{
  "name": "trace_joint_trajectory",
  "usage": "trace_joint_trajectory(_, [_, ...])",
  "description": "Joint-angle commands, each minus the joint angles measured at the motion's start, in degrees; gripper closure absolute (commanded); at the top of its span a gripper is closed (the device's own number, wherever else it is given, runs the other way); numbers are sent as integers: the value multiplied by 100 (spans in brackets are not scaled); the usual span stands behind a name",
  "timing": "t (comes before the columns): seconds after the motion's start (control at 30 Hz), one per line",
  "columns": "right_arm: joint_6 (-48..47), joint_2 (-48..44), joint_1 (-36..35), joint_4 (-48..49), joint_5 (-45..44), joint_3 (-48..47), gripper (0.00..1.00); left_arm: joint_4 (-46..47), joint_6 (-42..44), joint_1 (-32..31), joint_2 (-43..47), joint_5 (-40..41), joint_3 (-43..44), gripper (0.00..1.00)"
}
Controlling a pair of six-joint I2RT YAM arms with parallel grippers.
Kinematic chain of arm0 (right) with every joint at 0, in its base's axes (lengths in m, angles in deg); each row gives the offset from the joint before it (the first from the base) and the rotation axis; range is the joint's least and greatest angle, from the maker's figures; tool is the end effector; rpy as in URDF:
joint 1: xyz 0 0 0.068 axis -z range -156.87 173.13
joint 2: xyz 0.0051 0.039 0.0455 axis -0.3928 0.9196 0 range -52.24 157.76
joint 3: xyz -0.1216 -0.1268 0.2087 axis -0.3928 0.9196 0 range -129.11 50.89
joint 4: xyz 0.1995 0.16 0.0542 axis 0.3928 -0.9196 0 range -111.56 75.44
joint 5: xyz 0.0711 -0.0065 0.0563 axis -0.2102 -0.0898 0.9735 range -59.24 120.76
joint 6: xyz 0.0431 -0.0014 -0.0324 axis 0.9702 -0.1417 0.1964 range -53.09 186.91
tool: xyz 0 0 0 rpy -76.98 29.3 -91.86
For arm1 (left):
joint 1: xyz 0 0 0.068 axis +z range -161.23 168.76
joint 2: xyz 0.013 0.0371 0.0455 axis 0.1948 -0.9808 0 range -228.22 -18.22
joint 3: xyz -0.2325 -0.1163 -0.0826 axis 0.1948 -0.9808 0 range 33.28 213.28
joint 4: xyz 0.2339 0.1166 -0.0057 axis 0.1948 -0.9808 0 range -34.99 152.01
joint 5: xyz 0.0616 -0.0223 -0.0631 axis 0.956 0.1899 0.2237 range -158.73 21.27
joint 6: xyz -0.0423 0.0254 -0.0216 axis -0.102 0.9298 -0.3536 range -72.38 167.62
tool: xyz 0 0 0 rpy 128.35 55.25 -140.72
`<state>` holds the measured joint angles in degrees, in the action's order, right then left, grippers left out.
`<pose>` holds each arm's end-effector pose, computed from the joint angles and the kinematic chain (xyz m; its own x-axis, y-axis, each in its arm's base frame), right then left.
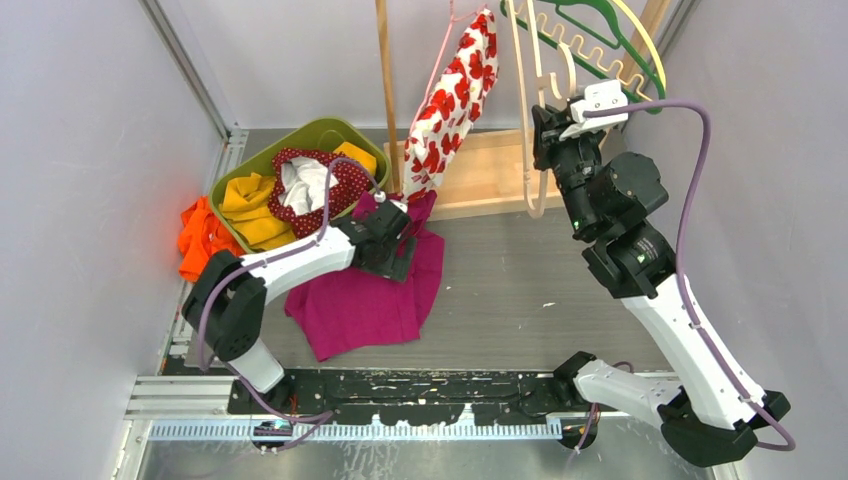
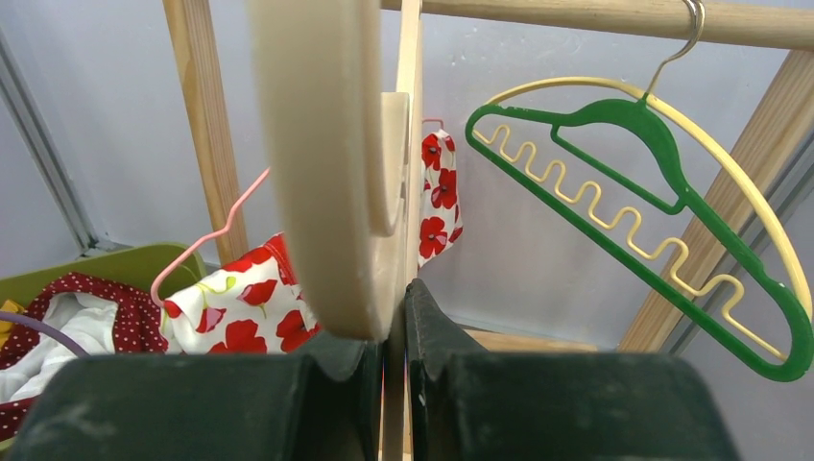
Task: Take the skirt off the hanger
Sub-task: Pick up the skirt from the center of the board, then place the skirt in the bin.
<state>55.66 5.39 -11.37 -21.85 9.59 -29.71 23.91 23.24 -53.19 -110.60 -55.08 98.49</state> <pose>0.1591 0.0936 0.5163 0.2656 -0.0382 -0.9633 -0.1934 0.9768 -0.0920 0.2449 -0.2088 0.2202 -0.8531 0.2277 -0.4694 0.2462 0.9690 0.0225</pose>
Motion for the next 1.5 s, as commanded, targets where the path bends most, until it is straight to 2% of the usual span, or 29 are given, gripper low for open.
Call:
trace_joint_trajectory(0.0, [-151,-182,-19,483,12,-14,99,972,-377,-111,-190,9,-196,1])
trace_joint_trajectory(0.13, [-240,-165,-22,534,-45,53,99,1363,-553,-141,-313,-318,-341,1])
trace_joint_trajectory(0.4, [-301,-199,-21,572,-7,154,99,1576,-462,-139,-1165,-328,-322,1])
trace_joint_trajectory(0.43, [-300,-218,-19,590,-2,182,99,1578,-462,-139,-1290,-359,-331,4])
trace_joint_trajectory(0.47, [-295,-244,-20,603,-1,202,99,1571,-452,-138,-1407,-381,-338,14])
trace_joint_trajectory(0.5, [-292,-270,-21,624,9,230,99,1551,-439,-144,-1529,-398,-357,30])
trace_joint_trajectory(0.57, [-291,-307,-21,676,14,269,99,1498,-443,-159,-1521,-332,-417,91])
trace_joint_trajectory(0.6, [-291,-319,-21,688,16,282,99,1468,-429,-194,-1440,-254,-442,99])
trace_joint_trajectory(0.73, [-271,-319,-15,728,30,300,99,1007,-210,-379,-881,128,-283,100])
trace_joint_trajectory(0.83, [-248,-302,-21,759,56,302,99,327,2,-598,-123,441,71,100])
trace_joint_trajectory(1.03, [-210,-225,-19,944,75,366,99,-738,460,-947,1732,914,1579,100])
trace_joint_trajectory(1.17, [-114,-166,-13,939,131,331,99,-1265,1064,-901,2265,1842,2685,100])
trace_joint_trajectory(1.27, [-56,-169,-20,964,199,332,99,-1234,1547,-439,2322,2076,3197,100])
trace_joint_trajectory(1.4, [-27,-132,-21,937,238,252,99,-975,1802,838,2312,1311,3513,100])
trace_joint_trajectory(1.47, [-34,-106,-16,914,237,201,99,-948,2006,1312,2154,1180,3944,100])
